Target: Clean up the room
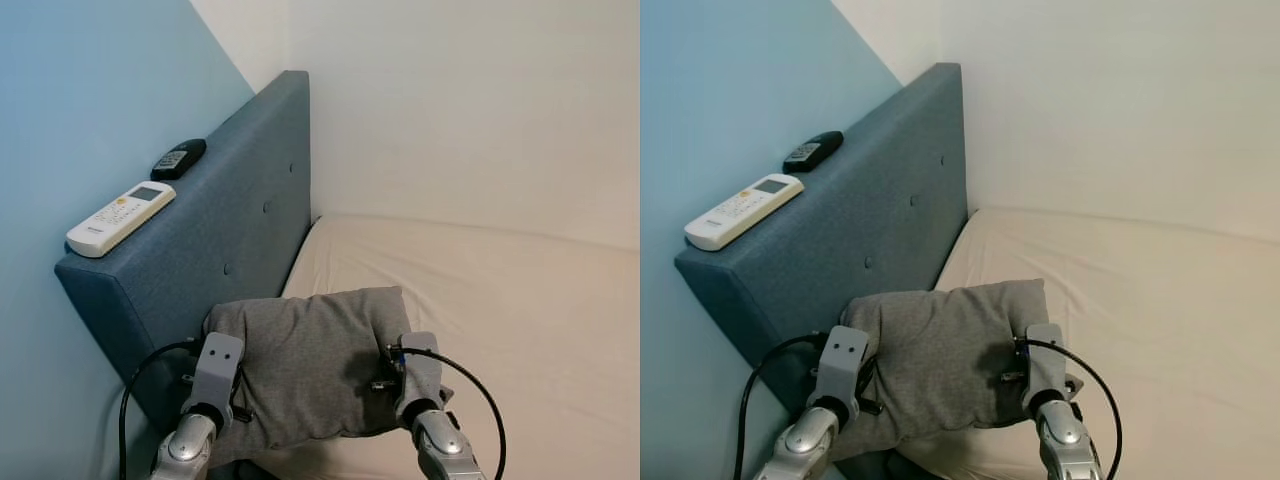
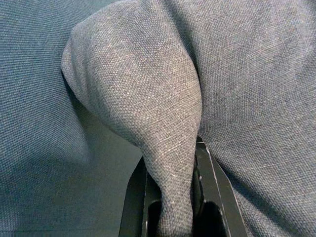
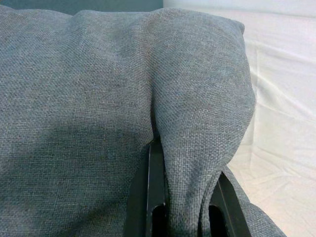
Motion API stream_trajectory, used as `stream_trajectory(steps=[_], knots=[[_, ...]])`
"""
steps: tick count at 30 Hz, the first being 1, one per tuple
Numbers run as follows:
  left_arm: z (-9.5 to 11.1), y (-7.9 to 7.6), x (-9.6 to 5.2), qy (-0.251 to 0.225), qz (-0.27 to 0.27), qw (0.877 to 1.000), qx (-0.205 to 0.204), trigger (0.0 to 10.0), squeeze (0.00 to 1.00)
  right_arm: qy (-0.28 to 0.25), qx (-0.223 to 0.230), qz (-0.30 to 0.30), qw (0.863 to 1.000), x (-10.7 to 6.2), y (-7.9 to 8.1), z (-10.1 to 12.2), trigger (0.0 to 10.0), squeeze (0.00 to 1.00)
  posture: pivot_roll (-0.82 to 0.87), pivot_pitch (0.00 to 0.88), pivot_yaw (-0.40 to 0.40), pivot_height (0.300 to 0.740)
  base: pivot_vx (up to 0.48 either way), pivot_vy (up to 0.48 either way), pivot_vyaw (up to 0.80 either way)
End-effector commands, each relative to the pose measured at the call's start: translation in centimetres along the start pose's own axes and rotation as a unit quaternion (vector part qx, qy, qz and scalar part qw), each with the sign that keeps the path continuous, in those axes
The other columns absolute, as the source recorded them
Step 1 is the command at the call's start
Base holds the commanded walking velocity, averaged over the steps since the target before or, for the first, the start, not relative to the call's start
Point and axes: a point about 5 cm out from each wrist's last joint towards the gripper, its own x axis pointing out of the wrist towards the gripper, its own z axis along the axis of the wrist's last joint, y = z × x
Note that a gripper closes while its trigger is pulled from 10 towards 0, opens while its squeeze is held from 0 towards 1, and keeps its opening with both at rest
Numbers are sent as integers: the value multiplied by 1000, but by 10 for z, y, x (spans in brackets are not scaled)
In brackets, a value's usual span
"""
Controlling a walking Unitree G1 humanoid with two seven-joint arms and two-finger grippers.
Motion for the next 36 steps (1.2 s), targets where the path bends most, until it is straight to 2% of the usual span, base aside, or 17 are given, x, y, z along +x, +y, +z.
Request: stream_trajectory(steps=[1,8,9,23,36], knots=[[7,-1,2,-13,-1,1000,10,10000,0,-11,-4,21,1000,2,9,4,10000,0,17,78,-14,740,0,0,0],[5,2,4,2,13,1000,26,10000,0,-12,-4,21,1000,2,8,4,10000,0,17,83,-15,740,0,-480,0],[2,4,4,10,20,1000,12,10000,0,-12,-4,20,1000,2,8,4,10000,0,18,85,-16,740,0,0,0],[-3,13,4,26,58,998,7,10000,0,-8,-21,5,1000,4,-1,7,10000,0,17,95,-21,740,0,0,0],[-2,15,5,25,59,998,2,10000,0,-11,-27,3,1000,6,-3,10,10000,0,16,96,-24,740,0,0,0]])
